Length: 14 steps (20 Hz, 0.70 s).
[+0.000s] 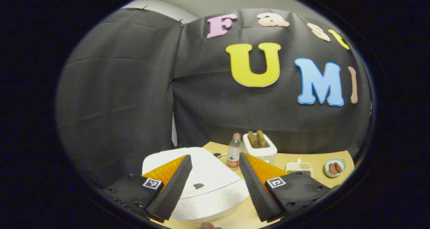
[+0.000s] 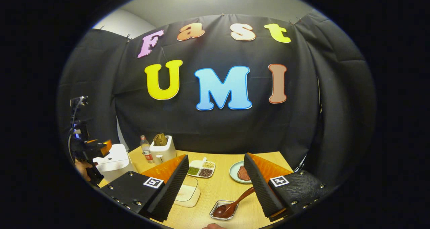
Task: Close the left gripper, press the button to open the rice cooker; take a wooden spoon from the chopstick holder with the right hand, scoop a spoonful of rice and pour it into the rice cooker, then put the wooden spoon back into the chopstick holder.
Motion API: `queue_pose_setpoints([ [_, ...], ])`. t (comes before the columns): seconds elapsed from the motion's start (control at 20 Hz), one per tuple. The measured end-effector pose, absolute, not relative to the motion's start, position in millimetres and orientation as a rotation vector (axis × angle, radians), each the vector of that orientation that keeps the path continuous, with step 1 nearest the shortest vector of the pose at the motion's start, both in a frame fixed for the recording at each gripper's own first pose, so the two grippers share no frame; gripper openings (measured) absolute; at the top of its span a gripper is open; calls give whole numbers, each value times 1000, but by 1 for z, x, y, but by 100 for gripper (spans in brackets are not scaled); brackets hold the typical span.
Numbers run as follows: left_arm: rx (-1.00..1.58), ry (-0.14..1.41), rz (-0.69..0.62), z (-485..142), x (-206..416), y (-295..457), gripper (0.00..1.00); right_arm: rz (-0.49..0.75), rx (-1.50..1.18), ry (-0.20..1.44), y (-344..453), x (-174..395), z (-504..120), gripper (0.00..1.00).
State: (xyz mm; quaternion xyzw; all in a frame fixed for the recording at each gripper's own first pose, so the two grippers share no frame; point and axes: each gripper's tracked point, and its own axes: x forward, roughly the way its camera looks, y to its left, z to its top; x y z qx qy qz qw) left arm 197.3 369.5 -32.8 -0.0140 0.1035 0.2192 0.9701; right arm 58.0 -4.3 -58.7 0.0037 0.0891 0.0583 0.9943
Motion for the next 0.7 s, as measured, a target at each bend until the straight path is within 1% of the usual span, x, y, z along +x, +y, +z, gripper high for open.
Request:
queue_pose_setpoints([
  [0.1, -29, 160, 390, 2, 192, 346, 99, 107, 6, 157, -4, 56, -47, 99],
  [0.15, -40, 136, 365, 20, 186, 333, 95, 105, 8, 145, -4, 55, -40, 99],
  [0.2, -48, 113, 337, 37, 181, 321, 97, 98, 9, 133, -4, 53, -34, 99],
  [0.3, -55, 81, 293, 64, 173, 298, 97, 69, 9, 105, -9, 49, -19, 99],
  [0.35, -60, 66, 262, 75, 169, 282, 99, 50, 10, 87, -11, 47, -10, 99],
  [0.45, -58, 11, 209, 98, 158, 249, 99, 44, 16, 39, -6, 42, 9, 99],
  [0.5, -32, -9, 189, 108, 153, 232, 97, 47, 17, 27, -3, 40, 15, 99],
  [0.55, -9, -12, 169, 111, 149, 218, 97, 51, 19, 21, 1, 37, 18, 99],
  [0.6, -6, -6, 137, 112, 146, 204, 99, 53, 19, 12, 5, 34, 22, 99],
  [0.65, -17, -5, 112, 112, 146, 193, 97, 52, 15, 1, 7, 32, 25, 99],
  [0.7, -36, -4, 96, 113, 148, 186, 97, 51, 7, -8, 9, 30, 27, 99],
])
